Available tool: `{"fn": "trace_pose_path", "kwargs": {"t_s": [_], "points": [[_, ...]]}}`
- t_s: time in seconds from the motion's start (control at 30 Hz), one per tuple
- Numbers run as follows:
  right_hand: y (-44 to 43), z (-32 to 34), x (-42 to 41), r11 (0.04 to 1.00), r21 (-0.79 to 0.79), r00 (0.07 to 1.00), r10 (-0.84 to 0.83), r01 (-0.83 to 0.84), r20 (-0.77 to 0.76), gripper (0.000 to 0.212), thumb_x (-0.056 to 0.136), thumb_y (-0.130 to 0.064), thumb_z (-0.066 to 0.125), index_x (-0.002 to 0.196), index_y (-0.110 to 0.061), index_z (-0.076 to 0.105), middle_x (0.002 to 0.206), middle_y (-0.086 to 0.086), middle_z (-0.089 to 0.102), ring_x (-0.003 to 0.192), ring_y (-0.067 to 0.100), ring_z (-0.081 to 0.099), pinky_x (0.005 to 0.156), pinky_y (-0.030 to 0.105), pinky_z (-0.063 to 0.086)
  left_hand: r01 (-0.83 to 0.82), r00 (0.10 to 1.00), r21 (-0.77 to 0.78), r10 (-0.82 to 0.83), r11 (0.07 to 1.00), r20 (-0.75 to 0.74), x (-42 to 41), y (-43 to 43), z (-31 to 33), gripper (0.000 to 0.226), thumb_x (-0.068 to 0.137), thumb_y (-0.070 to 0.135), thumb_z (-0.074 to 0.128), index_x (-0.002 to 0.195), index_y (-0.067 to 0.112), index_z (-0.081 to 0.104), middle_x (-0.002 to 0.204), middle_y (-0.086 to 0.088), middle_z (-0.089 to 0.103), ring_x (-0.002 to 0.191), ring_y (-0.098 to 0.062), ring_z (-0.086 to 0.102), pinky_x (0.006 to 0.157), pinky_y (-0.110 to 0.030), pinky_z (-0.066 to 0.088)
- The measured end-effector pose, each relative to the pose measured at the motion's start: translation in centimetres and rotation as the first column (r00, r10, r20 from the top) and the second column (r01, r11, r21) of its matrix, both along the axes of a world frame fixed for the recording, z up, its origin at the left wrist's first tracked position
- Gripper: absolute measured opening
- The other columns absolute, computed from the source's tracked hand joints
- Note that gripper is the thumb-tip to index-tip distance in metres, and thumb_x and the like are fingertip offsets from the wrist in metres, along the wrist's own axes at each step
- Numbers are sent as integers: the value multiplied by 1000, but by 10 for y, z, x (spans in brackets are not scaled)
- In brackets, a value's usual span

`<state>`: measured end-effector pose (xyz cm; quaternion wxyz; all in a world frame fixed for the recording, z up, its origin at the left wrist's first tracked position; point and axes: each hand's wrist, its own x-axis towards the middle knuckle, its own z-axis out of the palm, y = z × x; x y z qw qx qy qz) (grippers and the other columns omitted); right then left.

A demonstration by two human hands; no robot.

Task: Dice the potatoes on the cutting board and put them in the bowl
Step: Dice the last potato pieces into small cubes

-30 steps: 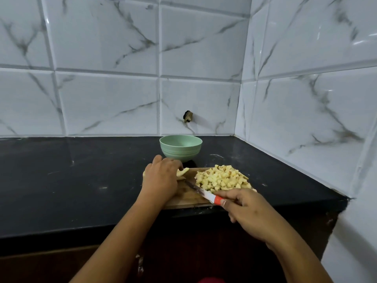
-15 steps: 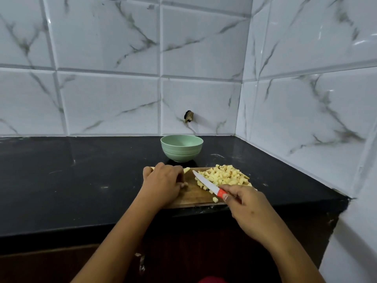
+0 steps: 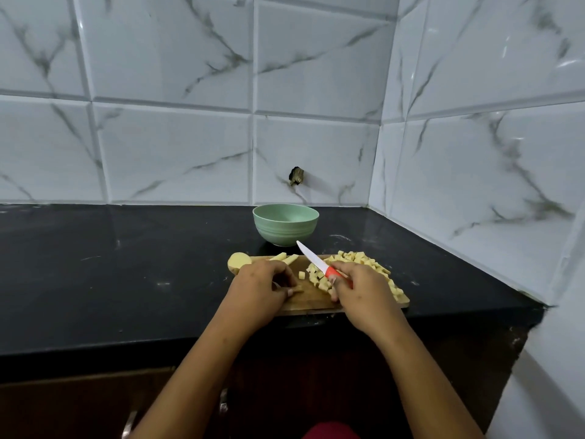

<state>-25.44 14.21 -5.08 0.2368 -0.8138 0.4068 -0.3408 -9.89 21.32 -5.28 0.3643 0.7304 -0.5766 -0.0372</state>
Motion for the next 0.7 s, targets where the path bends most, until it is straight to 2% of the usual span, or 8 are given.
{"fn": "trace_pose_path", "kwargs": {"t_s": [0.13,0.23,0.33,0.4,0.53,0.7], "points": [[7,2,-5,999,-46,1000,2,-2,-1,36,100,-26,47,136,-26,52,82,-10,66,54,1,49,46,12,35,-48,998,-39,46,998,-51,1,-5,0,19,79,12,73,81,28,63,81,15,62,78,-2,59,77,-21,49],[23,0,-12,993,-116,996,-2,-9,-94,38,101,-30,43,138,-32,48,97,-9,65,61,0,48,51,13,34,-67,996,-56,64,996,-63,1,-6,-2,20,77,12,75,81,28,63,81,15,63,77,0,59,76,-19,49],[36,-1,-13,988,-156,968,-19,-21,-250,32,101,-30,40,130,-32,55,99,-8,64,75,5,56,63,25,50,-70,996,-50,66,996,-64,4,-4,-3,17,75,18,78,81,27,66,79,14,63,75,0,59,63,-4,43],[37,2,-13,977,-210,940,-93,23,-329,29,102,-29,38,125,-31,55,94,-8,62,76,8,58,65,29,52,-68,995,-24,66,997,-76,6,-1,-2,13,77,22,78,86,26,69,82,13,64,76,2,58,58,-3,40],[34,3,-11,960,-273,933,-155,64,-324,31,102,-26,37,129,-31,52,89,-8,60,72,7,57,61,27,51,-86,995,17,86,996,-41,6,-1,0,11,83,28,71,94,29,72,90,14,62,78,2,51,59,-6,35],[48,0,-15,956,-292,945,-127,36,-300,40,103,-25,34,141,-35,40,105,-9,64,87,8,59,70,27,52,-101,995,24,101,995,-11,0,-4,-1,12,83,30,70,96,28,72,90,13,62,81,-2,54,65,-12,40]]}}
